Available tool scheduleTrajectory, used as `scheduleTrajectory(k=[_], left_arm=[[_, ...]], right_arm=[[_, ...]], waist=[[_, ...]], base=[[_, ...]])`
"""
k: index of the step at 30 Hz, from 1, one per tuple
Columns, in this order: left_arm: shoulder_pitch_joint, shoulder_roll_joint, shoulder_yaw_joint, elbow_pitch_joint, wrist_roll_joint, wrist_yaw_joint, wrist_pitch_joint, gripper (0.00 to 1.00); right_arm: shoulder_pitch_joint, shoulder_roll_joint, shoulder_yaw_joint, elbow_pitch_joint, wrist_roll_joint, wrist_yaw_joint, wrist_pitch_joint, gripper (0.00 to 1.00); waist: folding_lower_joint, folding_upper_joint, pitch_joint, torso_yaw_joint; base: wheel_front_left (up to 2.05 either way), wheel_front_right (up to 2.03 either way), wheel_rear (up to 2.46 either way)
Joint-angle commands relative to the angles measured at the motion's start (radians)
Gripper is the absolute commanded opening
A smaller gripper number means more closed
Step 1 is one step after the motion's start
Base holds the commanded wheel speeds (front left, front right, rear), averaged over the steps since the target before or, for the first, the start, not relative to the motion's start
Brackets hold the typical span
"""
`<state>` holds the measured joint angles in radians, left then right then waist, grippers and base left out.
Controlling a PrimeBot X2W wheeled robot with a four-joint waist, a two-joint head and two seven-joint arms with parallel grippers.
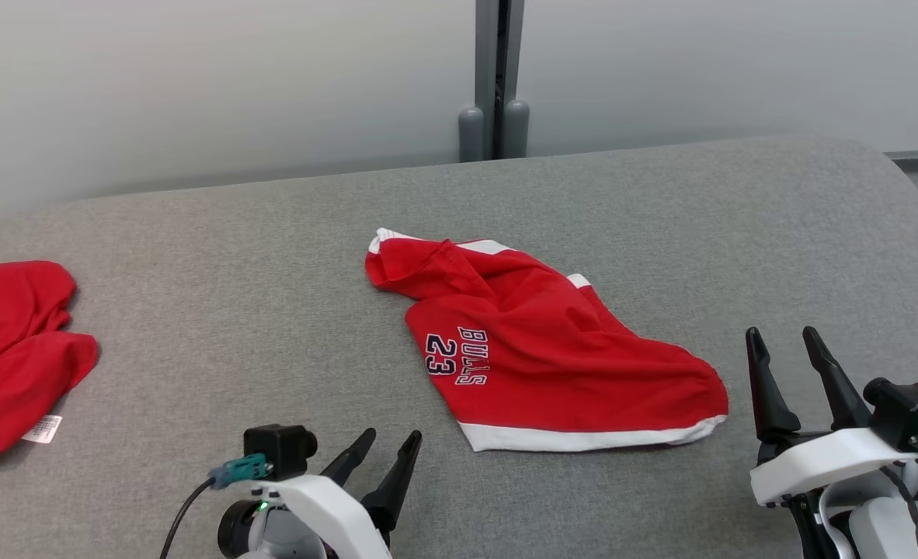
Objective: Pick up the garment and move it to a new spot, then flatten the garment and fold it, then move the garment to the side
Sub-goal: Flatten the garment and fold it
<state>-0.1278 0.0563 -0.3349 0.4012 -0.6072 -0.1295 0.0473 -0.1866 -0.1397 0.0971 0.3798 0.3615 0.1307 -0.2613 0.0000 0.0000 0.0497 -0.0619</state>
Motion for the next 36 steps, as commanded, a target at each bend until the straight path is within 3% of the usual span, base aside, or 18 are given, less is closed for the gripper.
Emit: scheduleTrajectory(k=[1,12,20,21,22,23,24,36], left_arm=[[-0.038,0.022,-0.021,0.011,-0.022,-0.001,0.03,1.0],[-0.177,0.041,-0.1,0.135,-0.199,-0.002,0.138,1.0],[-0.218,0.035,-0.127,0.214,-0.307,-0.001,0.178,1.0],[-0.222,0.036,-0.135,0.212,-0.314,-0.001,0.178,0.92],[-0.228,0.041,-0.141,0.209,-0.318,-0.001,0.167,0.44],[-0.235,0.045,-0.146,0.208,-0.323,-0.001,0.158,0.04],[-0.242,0.047,-0.154,0.206,-0.327,-0.001,0.152,0.0],[-0.338,0.076,-0.249,0.077,-0.283,-0.002,0.111,0.0]], right_arm=[[-0.014,-0.002,-0.004,-0.004,-0.006,0.0,-0.002,1.0],[-0.045,0.023,-0.004,-0.005,-0.013,0.0,-0.004,1.0],[-0.047,0.037,-0.009,-0.006,-0.02,0.0,-0.005,1.0],[-0.047,0.039,-0.009,-0.007,-0.02,0.0,-0.005,1.0],[-0.047,0.04,-0.009,-0.007,-0.02,0.0,-0.005,1.0],[-0.048,0.042,-0.008,-0.007,-0.022,0.0,-0.005,1.0],[-0.048,0.042,-0.007,-0.008,-0.021,0.0,-0.005,1.0],[-0.054,0.05,-0.001,-0.02,-0.024,0.0,-0.005,1.0]], waist=[[0.0,0.0,0.017,-0.023],[0.0,0.0,0.094,-0.143],[0.0,0.0,0.11,-0.173],[0.0,0.0,0.11,-0.174],[0.0,0.0,0.11,-0.174],[0.0,0.0,0.11,-0.173],[0.0,0.0,0.11,-0.173],[0.0,0.0,0.138,-0.197]], base=[[0.0,0.0,0.0],[0.0,0.0,0.0],[0.0,0.0,0.0],[0.0,0.0,0.0],[0.0,0.0,0.0],[0.0,0.0,0.0],[0.0,0.0,0.0],[0.0,0.0,0.0]])
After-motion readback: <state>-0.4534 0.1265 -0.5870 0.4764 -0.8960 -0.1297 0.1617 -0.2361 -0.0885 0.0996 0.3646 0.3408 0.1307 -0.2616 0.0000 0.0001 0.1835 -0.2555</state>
